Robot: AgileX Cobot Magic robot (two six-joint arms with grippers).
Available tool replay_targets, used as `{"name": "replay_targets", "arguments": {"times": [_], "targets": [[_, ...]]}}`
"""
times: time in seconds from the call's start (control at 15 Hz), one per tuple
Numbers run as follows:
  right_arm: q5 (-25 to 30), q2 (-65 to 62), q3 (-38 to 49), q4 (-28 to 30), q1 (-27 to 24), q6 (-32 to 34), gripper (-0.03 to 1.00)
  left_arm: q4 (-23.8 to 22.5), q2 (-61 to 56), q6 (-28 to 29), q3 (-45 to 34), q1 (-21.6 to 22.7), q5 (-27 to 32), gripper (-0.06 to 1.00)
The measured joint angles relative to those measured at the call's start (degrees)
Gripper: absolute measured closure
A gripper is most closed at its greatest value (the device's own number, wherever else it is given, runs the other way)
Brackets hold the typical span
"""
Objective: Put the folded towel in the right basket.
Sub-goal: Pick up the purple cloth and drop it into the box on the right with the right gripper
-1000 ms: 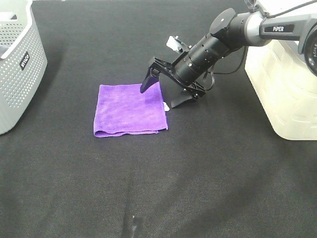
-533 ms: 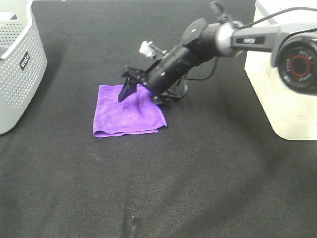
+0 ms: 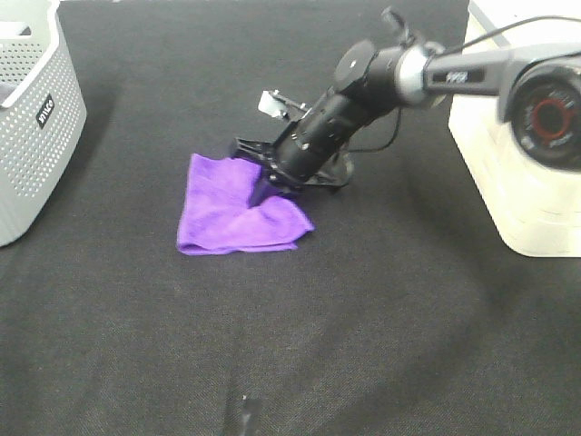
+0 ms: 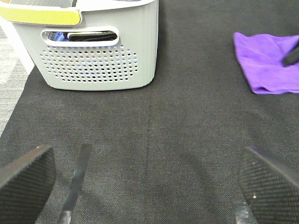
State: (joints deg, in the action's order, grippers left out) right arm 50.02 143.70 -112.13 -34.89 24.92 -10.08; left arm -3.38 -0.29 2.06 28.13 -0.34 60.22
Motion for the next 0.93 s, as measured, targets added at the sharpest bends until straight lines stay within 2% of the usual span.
{"name": "replay_targets", "arguments": {"times": [0.13,0.4,0.53,0.6,0.67,0.8,0.93], "targets": [[4.13,-8.59,0.4,6.19,-2.23,0.0,0.89,0.0,0.0,0.0,0.0,0.0,0.0,-0.04],[5.73,-26.64,0.4,14.32,-7.79,0.0,0.89,0.0,0.0,0.0,0.0,0.0,0.0,-0.04],[5.9,-33.06,0.4,17.36,-14.32,0.0,0.89,0.0,0.0,0.0,0.0,0.0,0.0,-0.04],[5.84,-36.33,0.4,18.74,-21.43,0.0,0.89,0.0,0.0,0.0,0.0,0.0,0.0,-0.04],[5.56,-37.07,0.34,19.31,-26.07,0.0,0.89,0.0,0.0,0.0,0.0,0.0,0.0,-0.04],[5.5,-36.44,0.34,19.65,-32.43,0.0,0.89,0.0,0.0,0.0,0.0,0.0,0.0,-0.04],[5.5,-34.84,0.34,19.65,-36.38,0.0,0.89,0.0,0.0,0.0,0.0,0.0,0.0,-0.04]]}}
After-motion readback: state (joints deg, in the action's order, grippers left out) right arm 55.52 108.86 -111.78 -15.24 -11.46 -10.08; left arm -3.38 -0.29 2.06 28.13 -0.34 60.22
